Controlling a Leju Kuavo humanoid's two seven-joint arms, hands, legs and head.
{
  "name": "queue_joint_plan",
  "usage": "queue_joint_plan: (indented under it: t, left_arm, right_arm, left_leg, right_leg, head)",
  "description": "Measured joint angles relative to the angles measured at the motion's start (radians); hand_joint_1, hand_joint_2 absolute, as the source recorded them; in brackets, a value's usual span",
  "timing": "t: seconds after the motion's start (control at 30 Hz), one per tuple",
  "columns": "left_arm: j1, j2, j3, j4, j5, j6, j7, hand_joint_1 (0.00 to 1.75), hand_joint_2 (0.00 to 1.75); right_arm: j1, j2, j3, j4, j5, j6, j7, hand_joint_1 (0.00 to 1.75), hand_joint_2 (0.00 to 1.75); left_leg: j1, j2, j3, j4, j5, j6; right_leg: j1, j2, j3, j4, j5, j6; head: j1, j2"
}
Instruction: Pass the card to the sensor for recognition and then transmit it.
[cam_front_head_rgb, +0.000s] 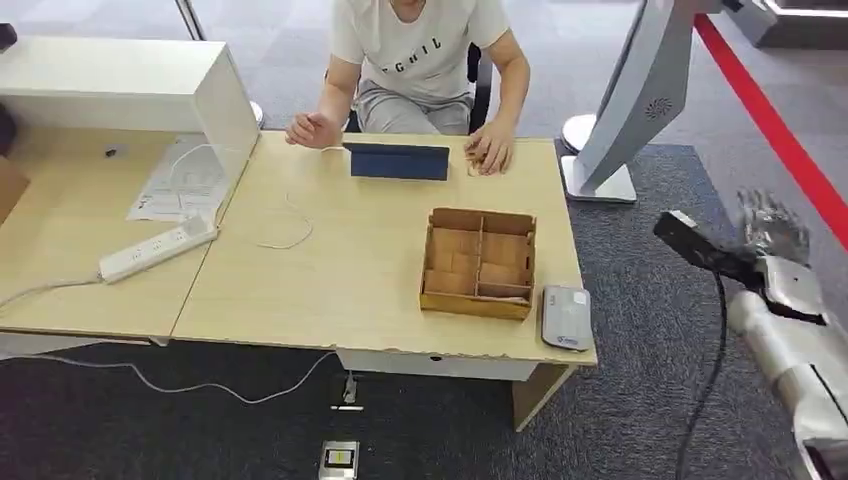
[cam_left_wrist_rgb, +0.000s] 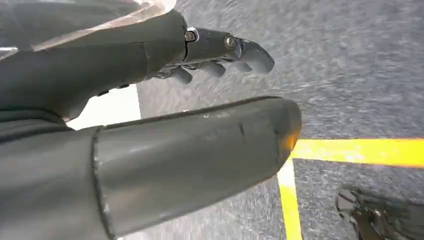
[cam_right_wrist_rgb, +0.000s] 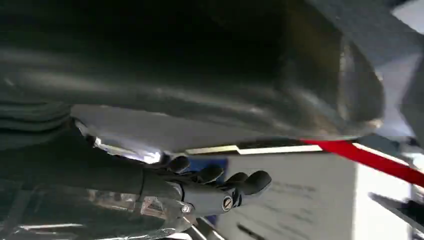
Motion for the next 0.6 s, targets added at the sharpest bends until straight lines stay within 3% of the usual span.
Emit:
queue_joint_plan:
  t: [0.1,0.23,0.33,0.4,0.47,0.6]
  left_arm:
    - [0.007,-0.009,0.003,0.000,0.017,0.043,-0.021,0.00,0.00]
    - [0.002,-0.011,0.005,-0.001,0.015,-0.034,-0.041,0.00,0.00]
    - [-0.002,-0.008,0.005,-0.001,0.008,-0.067,-0.055,0.00,0.00]
    - [-0.007,-0.006,0.005,-0.001,0.007,-0.083,-0.048,0.00,0.00]
    - [-0.014,-0.003,0.005,-0.001,0.004,-0.113,-0.027,0.00,0.00]
    - [-0.020,0.005,0.005,-0.001,-0.009,-0.116,-0.058,0.00,0.00]
  right_arm:
    - [0.200,-0.093,-0.102,0.016,-0.184,-0.016,-0.006,0.00,0.00]
    - [0.516,-0.136,-0.241,0.035,-0.337,-0.032,-0.040,0.00,0.00]
    - [0.646,-0.112,-0.327,0.048,-0.404,-0.033,0.044,0.00,0.00]
    - [0.688,-0.073,-0.385,0.055,-0.418,-0.032,0.108,0.00,0.00]
    - [0.716,-0.020,-0.423,0.059,-0.424,0.013,0.171,0.00,0.00]
    - [0.752,0.093,-0.490,0.068,-0.459,0.051,0.189,0.00,0.00]
  left_leg:
    - [0.002,-0.004,-0.001,0.000,-0.003,-0.001]
    - [0.003,-0.006,0.001,-0.001,-0.008,-0.002]
    - [0.002,-0.001,0.001,-0.001,-0.010,-0.004]
    - [0.004,0.004,0.004,-0.002,-0.011,-0.006]
    - [0.005,0.006,0.007,-0.002,-0.011,-0.007]
    - [0.005,0.009,0.008,-0.002,-0.010,-0.008]
  right_leg:
    - [0.002,-0.002,0.002,-0.001,-0.001,0.000]
    - [0.003,-0.005,0.007,-0.001,-0.007,-0.001]
    - [0.003,0.000,0.005,0.001,-0.008,-0.002]
    - [0.004,0.004,0.006,0.001,-0.009,-0.004]
    - [0.005,0.006,0.006,0.001,-0.009,-0.005]
    - [0.005,0.006,0.006,0.003,-0.009,-0.006]
  head:
    - [-0.001,0.000]
    - [-0.002,0.000]
    - [-0.002,0.000]
    - [-0.001,0.000]
    - [-0.001,0.000]
    - [-0.001,0.000]
